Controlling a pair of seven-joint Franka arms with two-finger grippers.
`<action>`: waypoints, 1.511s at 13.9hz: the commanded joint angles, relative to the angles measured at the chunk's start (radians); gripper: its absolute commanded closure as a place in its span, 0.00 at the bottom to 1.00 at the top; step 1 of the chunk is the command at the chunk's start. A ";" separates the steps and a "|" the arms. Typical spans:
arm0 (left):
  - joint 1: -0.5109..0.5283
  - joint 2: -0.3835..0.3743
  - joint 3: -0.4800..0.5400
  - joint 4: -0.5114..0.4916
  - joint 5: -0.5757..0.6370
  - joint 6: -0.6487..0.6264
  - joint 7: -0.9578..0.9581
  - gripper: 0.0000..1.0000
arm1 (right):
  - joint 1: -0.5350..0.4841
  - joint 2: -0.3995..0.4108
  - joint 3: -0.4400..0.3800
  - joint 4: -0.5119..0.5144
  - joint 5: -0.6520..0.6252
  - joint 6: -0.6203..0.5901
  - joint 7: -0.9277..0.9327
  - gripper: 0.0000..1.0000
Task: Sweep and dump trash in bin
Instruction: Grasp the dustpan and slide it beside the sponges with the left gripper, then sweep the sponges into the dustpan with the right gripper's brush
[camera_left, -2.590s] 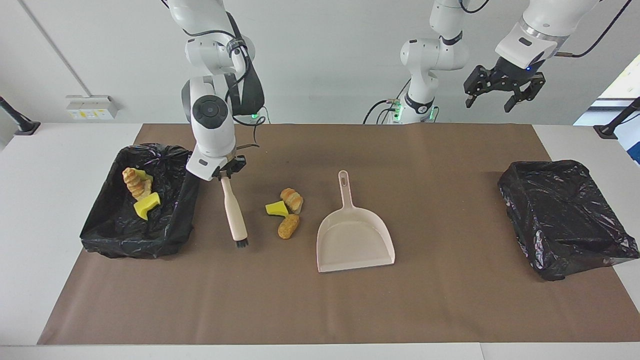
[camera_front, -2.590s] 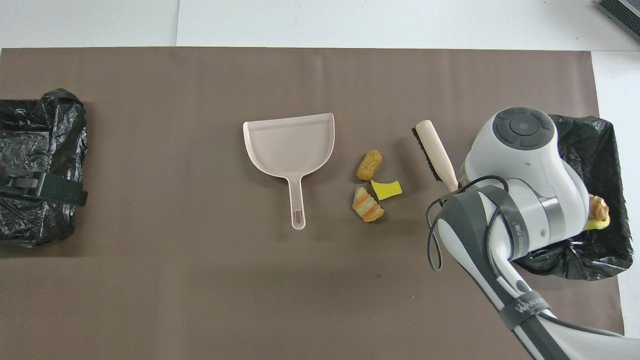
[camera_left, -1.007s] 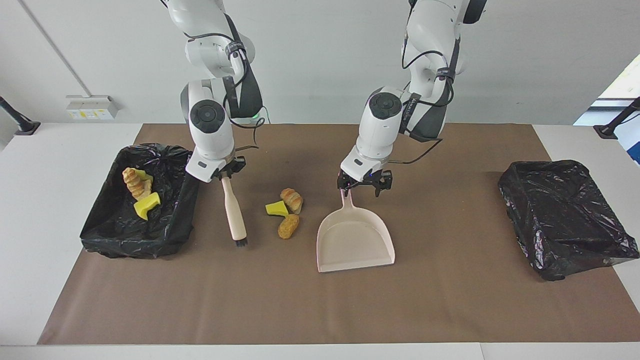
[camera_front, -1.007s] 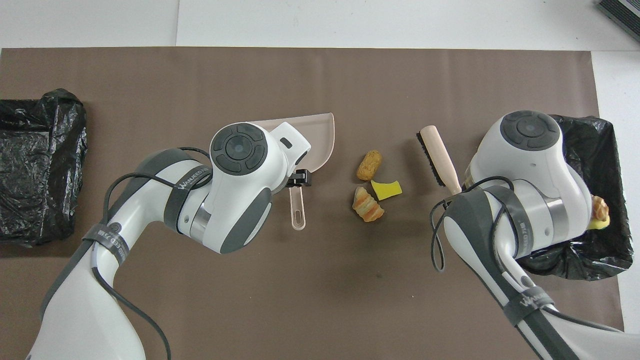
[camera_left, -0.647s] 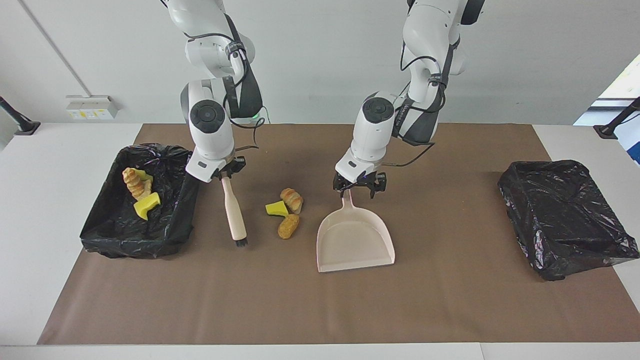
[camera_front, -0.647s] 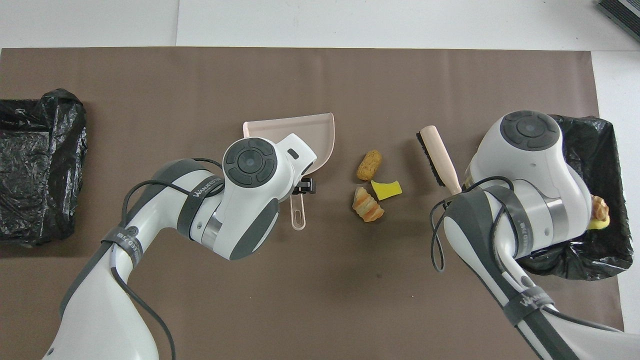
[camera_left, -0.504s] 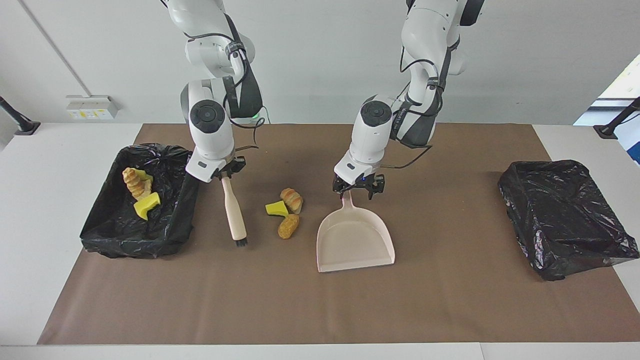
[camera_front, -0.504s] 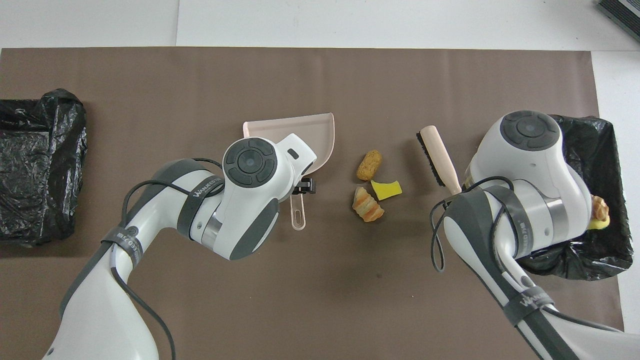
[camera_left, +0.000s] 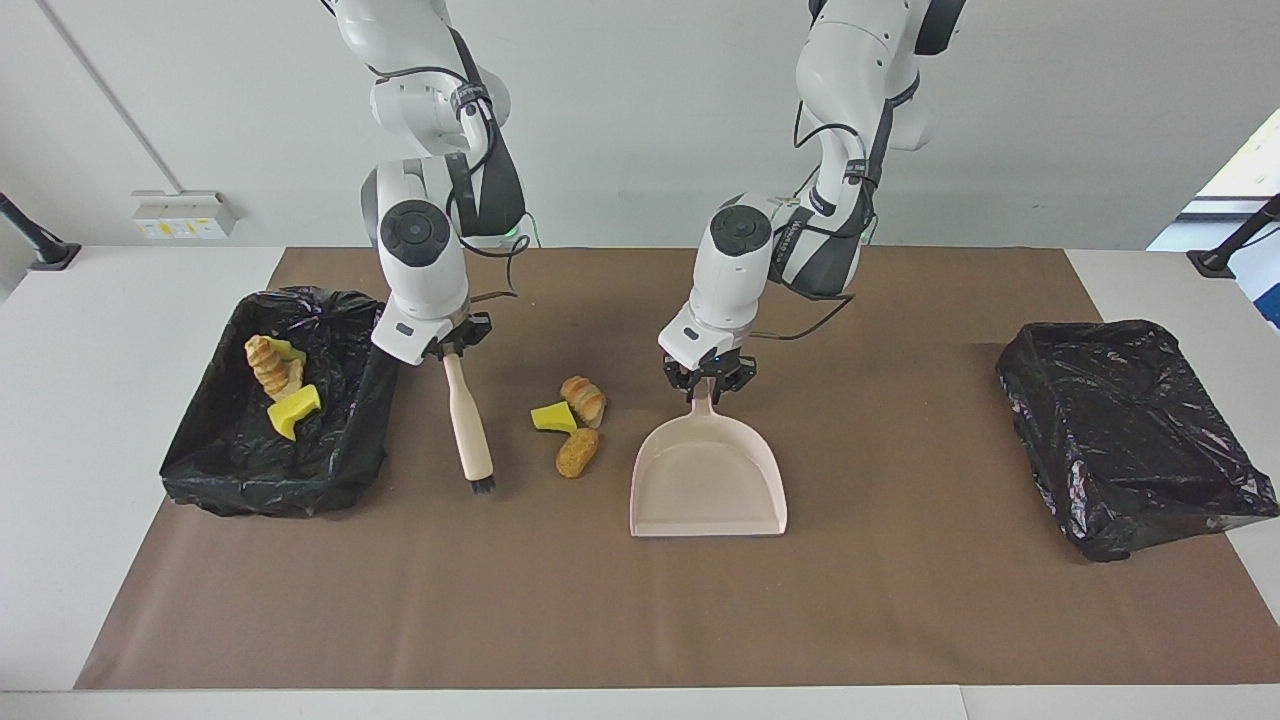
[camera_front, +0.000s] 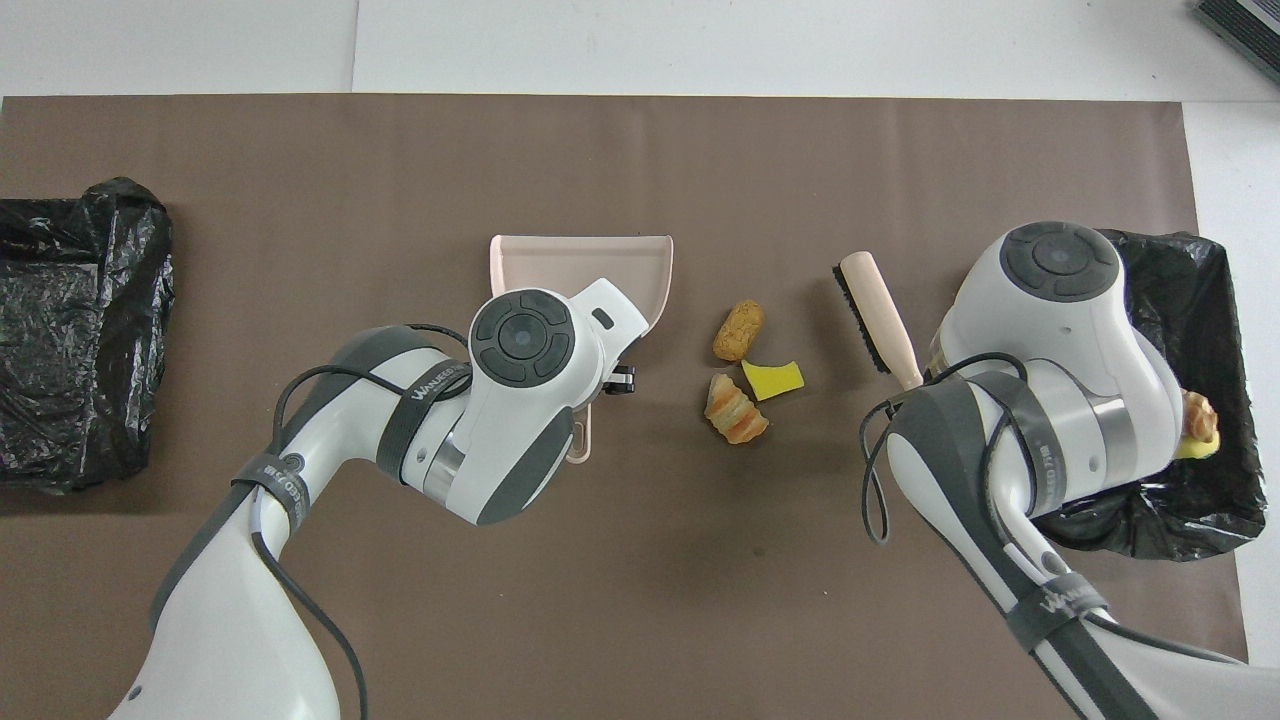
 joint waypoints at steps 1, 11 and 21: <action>-0.007 -0.024 0.015 -0.005 0.021 -0.017 0.131 0.98 | -0.018 -0.016 0.011 -0.021 0.015 0.026 0.013 1.00; 0.027 -0.168 0.025 -0.018 0.123 -0.386 0.778 1.00 | 0.066 -0.068 0.015 -0.152 0.152 0.038 0.279 1.00; -0.033 -0.210 0.022 -0.156 0.169 -0.305 1.075 1.00 | 0.205 0.001 0.020 -0.165 0.381 0.170 0.172 1.00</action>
